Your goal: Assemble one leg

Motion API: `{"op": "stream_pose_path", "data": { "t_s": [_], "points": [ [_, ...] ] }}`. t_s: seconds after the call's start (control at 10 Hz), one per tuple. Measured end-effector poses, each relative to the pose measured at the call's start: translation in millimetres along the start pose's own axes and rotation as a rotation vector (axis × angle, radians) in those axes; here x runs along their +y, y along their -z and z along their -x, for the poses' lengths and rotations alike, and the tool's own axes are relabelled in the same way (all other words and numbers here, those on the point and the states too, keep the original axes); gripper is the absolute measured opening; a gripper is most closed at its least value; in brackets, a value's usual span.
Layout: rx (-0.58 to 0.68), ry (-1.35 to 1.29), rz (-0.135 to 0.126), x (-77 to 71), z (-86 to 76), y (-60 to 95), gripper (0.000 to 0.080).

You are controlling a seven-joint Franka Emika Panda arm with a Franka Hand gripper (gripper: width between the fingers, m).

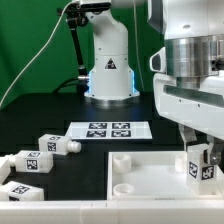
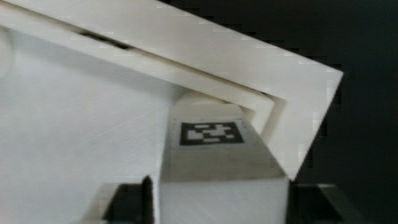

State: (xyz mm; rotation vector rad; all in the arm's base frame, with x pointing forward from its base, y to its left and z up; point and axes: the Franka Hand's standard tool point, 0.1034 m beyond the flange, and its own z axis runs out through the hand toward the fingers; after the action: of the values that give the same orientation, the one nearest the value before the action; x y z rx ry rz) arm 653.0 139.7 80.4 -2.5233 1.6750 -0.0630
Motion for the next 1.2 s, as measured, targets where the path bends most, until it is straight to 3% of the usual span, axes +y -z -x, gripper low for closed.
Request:
{"op": "stream_pose_path", "data": {
  "t_s": [0.1,0.2,0.5,0.8,1.2],
  "points": [
    [0.0,0.038,0.0,0.1,-0.1,-0.1,0.0529],
    [-0.005,0.075,0.01,1.7,-1.4,-0.1,0.0612],
    [0.006,0.5,0.014,-1.3,7.0,2.8,0.0648],
    [0.007,0.649,0.018,-0.4,4.6,1.9,0.0649],
    [0.028,1.072,0.032,-1.2,1.6,2.4,0.0649]
  ]
}}
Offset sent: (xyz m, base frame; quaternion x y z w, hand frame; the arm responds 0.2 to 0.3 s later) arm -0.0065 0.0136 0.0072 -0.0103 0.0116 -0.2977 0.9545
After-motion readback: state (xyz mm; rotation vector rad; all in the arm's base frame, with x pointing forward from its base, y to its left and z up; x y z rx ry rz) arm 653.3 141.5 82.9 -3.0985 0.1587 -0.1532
